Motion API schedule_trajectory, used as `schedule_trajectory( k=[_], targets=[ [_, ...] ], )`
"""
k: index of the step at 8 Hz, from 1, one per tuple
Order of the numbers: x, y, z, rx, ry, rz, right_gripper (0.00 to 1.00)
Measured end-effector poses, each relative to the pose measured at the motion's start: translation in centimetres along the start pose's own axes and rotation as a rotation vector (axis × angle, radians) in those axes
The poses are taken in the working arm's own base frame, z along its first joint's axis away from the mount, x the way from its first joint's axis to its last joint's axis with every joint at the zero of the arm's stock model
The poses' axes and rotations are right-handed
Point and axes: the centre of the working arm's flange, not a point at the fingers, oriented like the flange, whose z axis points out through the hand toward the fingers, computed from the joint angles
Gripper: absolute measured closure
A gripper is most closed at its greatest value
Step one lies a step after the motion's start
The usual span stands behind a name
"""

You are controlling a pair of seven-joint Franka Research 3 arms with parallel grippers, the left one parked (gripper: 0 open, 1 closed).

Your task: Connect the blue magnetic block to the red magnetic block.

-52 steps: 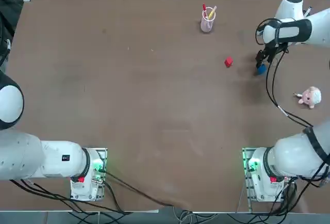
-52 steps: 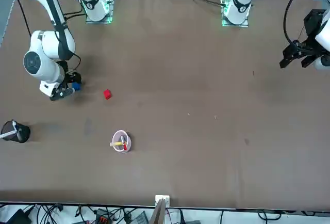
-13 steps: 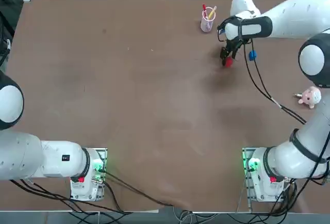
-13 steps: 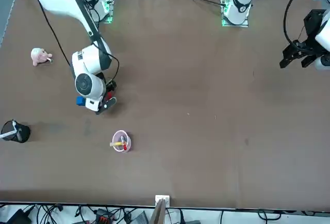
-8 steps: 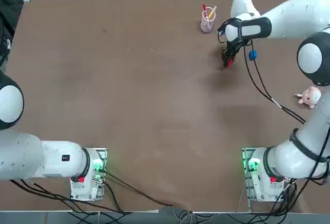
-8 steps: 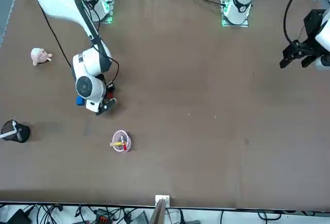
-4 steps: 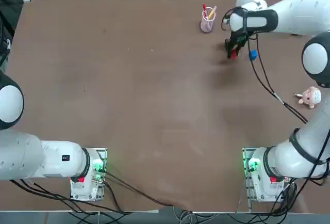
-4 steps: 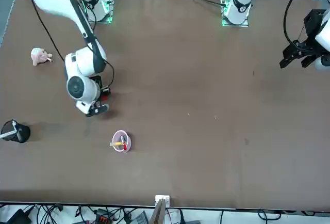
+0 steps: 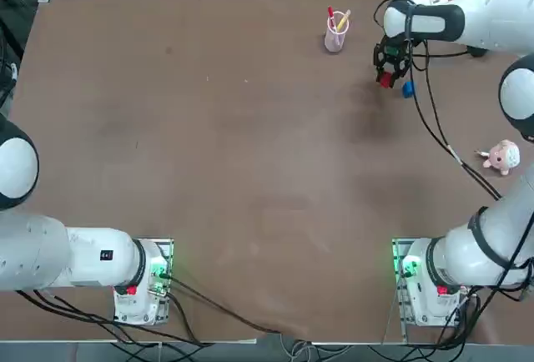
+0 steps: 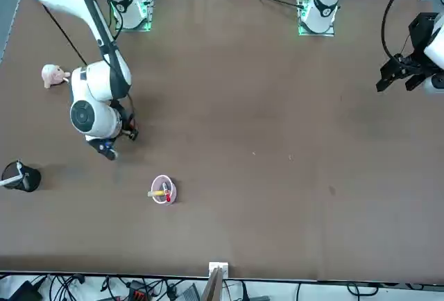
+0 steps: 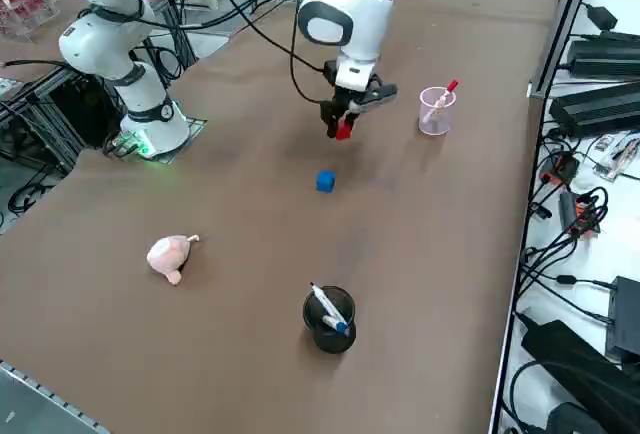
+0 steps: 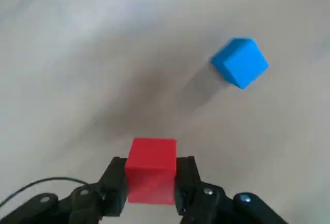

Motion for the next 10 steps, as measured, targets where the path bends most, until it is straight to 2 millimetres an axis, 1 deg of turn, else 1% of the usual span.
schedule_trajectory(
  k=[2, 4, 5, 6, 8, 10],
  targets=[
    [1.7, 1.3, 1.2, 0.054, -0.043, 0.25, 0.52],
    [3.2, 2.9, 3.2, 0.128, -0.032, 0.462, 0.52],
    [3.7, 3.8, 4.4, 0.144, -0.031, 0.522, 0.52],
    [4.2, 4.8, 5.2, 0.151, -0.035, 0.564, 0.52],
    [5.4, 6.3, 5.4, 0.164, -0.054, 0.653, 0.52],
    [6.2, 7.2, 5.4, 0.173, -0.059, 0.713, 0.52]
  ],
)
